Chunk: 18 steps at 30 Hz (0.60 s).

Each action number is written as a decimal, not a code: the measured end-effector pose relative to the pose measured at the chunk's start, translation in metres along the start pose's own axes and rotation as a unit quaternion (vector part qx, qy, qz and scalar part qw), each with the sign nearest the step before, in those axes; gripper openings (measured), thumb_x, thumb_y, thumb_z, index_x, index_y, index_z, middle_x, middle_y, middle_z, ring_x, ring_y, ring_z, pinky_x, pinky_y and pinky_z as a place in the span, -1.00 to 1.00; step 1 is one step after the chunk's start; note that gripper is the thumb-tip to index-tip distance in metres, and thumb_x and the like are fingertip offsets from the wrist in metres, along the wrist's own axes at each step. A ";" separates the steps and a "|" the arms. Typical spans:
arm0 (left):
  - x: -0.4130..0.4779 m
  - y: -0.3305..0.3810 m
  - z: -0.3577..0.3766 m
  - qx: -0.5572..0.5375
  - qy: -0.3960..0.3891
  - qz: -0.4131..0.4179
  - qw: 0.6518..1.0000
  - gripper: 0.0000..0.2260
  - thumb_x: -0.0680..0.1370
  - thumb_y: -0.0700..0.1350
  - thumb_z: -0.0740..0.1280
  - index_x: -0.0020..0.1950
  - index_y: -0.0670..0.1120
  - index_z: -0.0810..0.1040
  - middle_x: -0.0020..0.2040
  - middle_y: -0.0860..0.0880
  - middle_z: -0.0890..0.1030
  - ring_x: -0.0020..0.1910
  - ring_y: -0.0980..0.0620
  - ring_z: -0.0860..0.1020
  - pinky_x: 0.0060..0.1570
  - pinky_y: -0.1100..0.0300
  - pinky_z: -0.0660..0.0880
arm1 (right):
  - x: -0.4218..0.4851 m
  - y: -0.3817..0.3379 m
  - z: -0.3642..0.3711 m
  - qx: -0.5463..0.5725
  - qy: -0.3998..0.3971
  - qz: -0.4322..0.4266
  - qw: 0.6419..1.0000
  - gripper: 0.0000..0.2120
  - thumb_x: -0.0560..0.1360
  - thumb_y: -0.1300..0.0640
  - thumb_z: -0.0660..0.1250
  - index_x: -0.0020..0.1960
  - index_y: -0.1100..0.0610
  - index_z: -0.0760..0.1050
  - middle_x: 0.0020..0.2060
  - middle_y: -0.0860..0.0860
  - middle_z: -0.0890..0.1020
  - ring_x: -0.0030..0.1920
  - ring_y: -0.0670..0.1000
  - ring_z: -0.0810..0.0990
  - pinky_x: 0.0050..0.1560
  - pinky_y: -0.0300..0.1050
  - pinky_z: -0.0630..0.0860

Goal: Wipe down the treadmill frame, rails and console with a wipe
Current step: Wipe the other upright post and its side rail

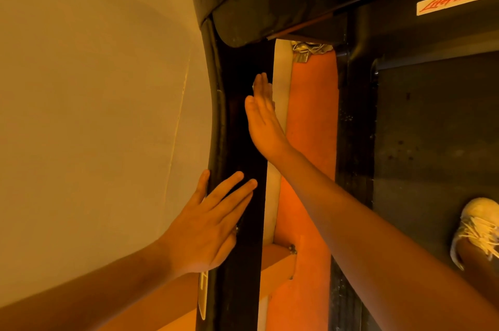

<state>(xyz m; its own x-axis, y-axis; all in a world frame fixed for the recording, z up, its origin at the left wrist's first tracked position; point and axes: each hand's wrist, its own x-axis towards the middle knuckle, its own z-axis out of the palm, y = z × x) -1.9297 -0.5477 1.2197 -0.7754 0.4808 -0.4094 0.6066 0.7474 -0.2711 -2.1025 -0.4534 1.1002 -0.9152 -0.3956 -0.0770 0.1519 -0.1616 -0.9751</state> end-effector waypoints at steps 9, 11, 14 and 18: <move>0.002 0.001 0.001 -0.081 0.031 -0.019 0.996 -0.42 0.51 -0.08 0.14 0.54 -0.19 0.33 0.60 -0.08 0.24 0.63 -0.08 0.07 0.57 -0.20 -0.19 | -0.002 0.023 -0.001 -0.017 0.018 0.007 1.000 -0.45 0.74 -0.02 -0.10 0.67 0.05 -0.18 0.66 0.01 -0.17 0.64 0.01 -0.23 0.59 0.02 -0.25; 0.002 0.002 0.001 -0.093 0.034 -0.023 0.995 -0.42 0.51 -0.08 0.14 0.54 -0.19 0.32 0.61 -0.08 0.23 0.64 -0.07 0.07 0.58 -0.19 -0.20 | -0.013 0.036 -0.002 -0.021 0.016 0.047 0.999 -0.46 0.75 -0.03 -0.12 0.67 0.05 -0.21 0.66 0.01 -0.19 0.64 -0.01 -0.25 0.62 0.08 -0.25; 0.002 0.003 0.001 -0.096 0.043 -0.030 0.994 -0.42 0.51 -0.09 0.14 0.54 -0.18 0.29 0.61 -0.09 0.20 0.64 -0.08 0.04 0.58 -0.16 -0.22 | -0.001 0.011 0.002 0.032 0.044 0.076 0.996 -0.48 0.77 0.03 -0.11 0.66 0.10 -0.19 0.66 0.02 -0.17 0.64 0.01 -0.24 0.62 0.04 -0.26; 0.002 0.004 0.000 -0.096 0.040 -0.042 0.994 -0.41 0.50 -0.09 0.14 0.54 -0.20 0.33 0.62 -0.10 0.18 0.64 -0.10 0.02 0.58 -0.15 -0.22 | 0.026 -0.025 0.003 0.021 0.033 0.002 0.999 -0.49 0.77 0.04 -0.09 0.67 0.10 -0.13 0.67 0.01 -0.14 0.64 -0.02 -0.22 0.52 -0.14 -0.27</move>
<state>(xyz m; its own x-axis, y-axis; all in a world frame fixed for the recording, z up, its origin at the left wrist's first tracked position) -1.9287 -0.5433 1.2175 -0.8378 0.4420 -0.3205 0.5004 0.8565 -0.1268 -2.1290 -0.4629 1.1231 -0.9372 -0.3353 -0.0960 0.1700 -0.1991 -0.9651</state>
